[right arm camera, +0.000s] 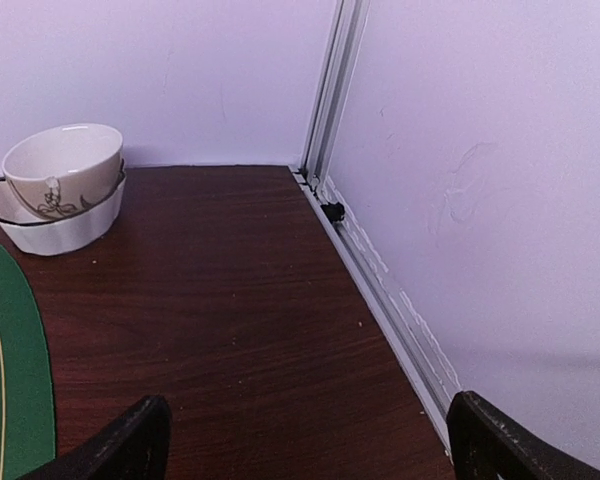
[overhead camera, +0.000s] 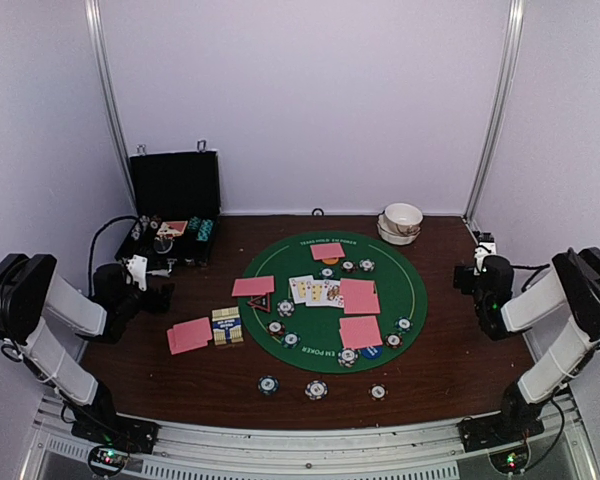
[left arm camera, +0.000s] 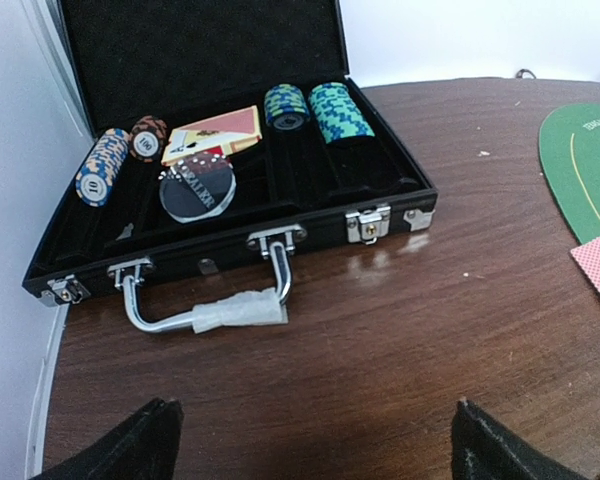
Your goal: Distribute texas hold em gaming equipment
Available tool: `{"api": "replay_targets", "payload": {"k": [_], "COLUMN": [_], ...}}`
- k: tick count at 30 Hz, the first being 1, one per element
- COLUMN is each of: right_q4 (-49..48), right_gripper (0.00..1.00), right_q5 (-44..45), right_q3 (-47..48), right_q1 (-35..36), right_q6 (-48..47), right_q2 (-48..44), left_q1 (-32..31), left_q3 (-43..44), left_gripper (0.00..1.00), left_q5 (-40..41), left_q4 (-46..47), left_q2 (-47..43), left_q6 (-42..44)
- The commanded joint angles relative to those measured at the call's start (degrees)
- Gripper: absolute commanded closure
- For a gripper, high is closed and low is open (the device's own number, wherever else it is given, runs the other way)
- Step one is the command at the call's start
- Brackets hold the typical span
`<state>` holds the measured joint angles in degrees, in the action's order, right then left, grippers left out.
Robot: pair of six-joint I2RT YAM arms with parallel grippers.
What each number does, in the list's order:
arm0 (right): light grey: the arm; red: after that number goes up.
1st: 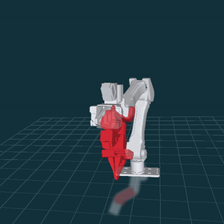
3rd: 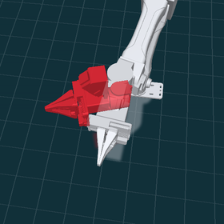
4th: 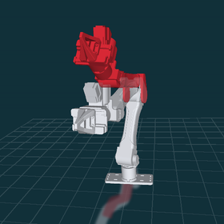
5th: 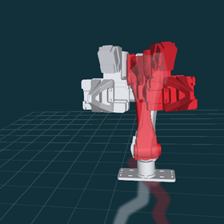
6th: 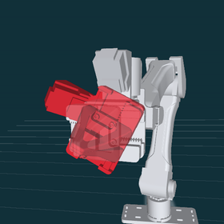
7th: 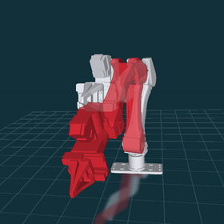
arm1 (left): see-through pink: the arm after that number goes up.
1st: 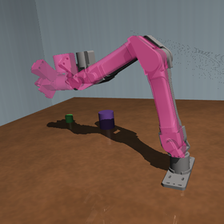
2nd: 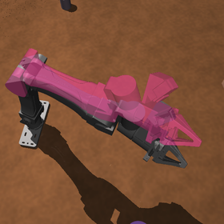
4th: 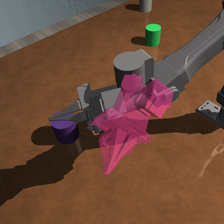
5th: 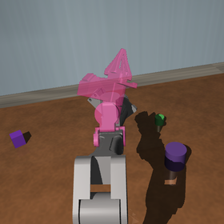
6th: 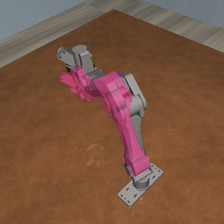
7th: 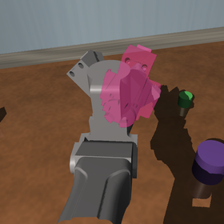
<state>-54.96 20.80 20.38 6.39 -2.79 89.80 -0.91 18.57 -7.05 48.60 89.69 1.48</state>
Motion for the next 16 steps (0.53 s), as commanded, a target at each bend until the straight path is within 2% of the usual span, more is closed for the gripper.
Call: {"api": "replay_targets", "payload": {"k": [1, 16], "right_q4": [-3.3, -2.5], "right_gripper": [0.0, 0.01], "right_q5": [-1.8, -4.5], "right_q3": [0.5, 0.7], "right_q1": [-0.6, -1.4], "right_q6": [0.0, 0.2], "right_q2": [0.1, -0.1], "left_q1": [0.4, 0.4], "left_q3": [1.5, 1.5], "left_gripper": [0.02, 0.02], "left_q5": [2.1, 2.2], "left_q4": [2.4, 2.3], "left_q2": [0.1, 0.1], "left_q6": [-1.2, -1.3]}}
